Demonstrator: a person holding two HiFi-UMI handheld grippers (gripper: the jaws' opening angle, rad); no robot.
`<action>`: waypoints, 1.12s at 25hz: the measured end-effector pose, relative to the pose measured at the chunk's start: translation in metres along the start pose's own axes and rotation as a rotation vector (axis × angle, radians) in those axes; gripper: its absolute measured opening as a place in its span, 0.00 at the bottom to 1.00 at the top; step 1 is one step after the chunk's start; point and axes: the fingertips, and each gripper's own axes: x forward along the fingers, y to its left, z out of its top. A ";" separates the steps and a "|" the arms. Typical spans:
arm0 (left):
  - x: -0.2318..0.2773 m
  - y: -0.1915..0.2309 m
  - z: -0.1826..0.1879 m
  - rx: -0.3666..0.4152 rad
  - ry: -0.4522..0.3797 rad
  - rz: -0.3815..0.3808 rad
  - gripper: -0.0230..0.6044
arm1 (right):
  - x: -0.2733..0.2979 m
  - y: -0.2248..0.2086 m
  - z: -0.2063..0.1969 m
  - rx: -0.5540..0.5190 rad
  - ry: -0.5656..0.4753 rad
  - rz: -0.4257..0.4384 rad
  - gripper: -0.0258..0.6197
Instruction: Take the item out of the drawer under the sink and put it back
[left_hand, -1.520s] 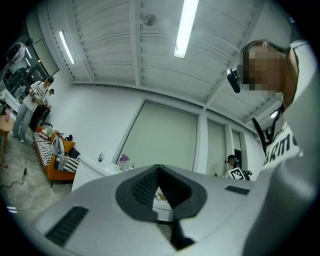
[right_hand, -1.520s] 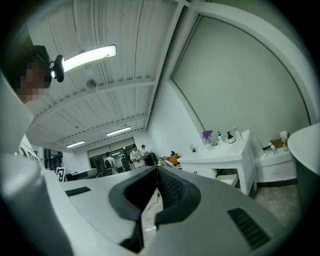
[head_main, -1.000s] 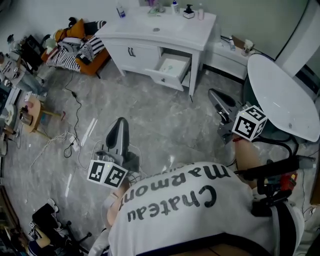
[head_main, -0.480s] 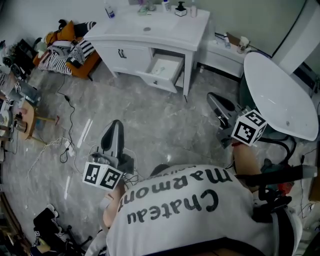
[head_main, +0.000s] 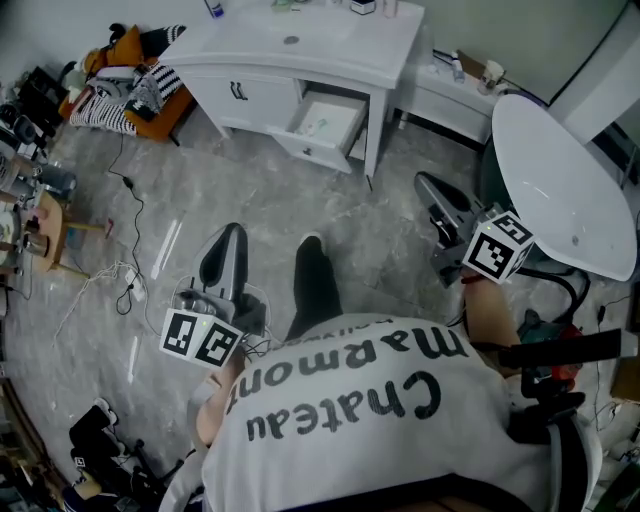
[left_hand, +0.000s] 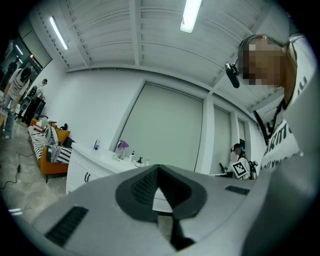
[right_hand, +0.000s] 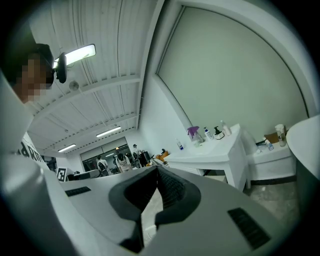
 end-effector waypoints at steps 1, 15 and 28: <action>0.004 0.002 0.000 -0.001 0.002 -0.003 0.05 | 0.003 -0.002 0.000 0.001 0.001 -0.004 0.05; 0.115 0.072 0.005 -0.017 0.051 -0.052 0.05 | 0.066 -0.069 0.008 0.080 0.005 -0.093 0.05; 0.262 0.162 0.047 0.001 0.053 -0.183 0.05 | 0.184 -0.133 0.063 0.095 -0.051 -0.173 0.05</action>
